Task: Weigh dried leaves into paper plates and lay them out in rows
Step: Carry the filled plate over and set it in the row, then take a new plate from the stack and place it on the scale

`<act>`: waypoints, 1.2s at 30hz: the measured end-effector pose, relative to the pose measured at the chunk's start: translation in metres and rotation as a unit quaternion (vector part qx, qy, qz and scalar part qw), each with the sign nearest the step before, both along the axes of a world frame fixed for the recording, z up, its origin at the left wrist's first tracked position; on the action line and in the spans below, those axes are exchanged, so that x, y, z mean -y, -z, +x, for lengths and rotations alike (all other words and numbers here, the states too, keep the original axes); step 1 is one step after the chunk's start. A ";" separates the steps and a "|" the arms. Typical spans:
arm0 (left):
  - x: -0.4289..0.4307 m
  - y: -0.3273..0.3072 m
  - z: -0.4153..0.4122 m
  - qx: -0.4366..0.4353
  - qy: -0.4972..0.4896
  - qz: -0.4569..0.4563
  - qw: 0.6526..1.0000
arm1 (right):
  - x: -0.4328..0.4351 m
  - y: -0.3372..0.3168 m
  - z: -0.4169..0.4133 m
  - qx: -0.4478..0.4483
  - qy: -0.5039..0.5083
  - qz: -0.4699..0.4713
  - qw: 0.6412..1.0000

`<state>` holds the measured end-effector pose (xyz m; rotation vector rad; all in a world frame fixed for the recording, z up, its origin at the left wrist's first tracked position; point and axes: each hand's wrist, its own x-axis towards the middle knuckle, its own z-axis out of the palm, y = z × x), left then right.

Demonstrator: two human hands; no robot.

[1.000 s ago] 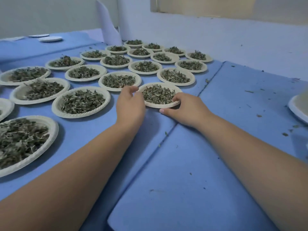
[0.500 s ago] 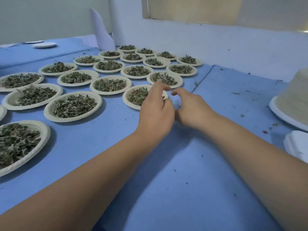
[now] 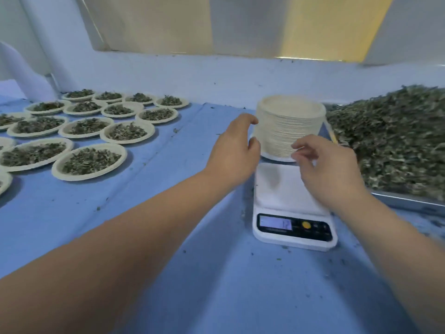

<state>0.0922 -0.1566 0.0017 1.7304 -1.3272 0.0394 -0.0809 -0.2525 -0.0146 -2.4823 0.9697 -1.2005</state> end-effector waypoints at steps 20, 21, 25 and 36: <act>0.122 -0.056 -0.034 0.394 -0.023 0.192 0.898 | 0.058 0.028 -0.090 -0.236 0.223 0.012 0.946; 0.122 -0.056 -0.033 0.404 -0.021 0.193 0.894 | 0.058 0.029 -0.090 -0.235 0.223 0.009 0.946; 0.121 -0.063 -0.033 0.439 -0.020 0.210 0.873 | 0.059 0.030 -0.091 -0.224 0.222 0.001 0.949; 0.113 -0.069 -0.030 0.526 -0.063 0.102 0.842 | 0.059 0.033 -0.092 -0.212 0.223 -0.012 0.951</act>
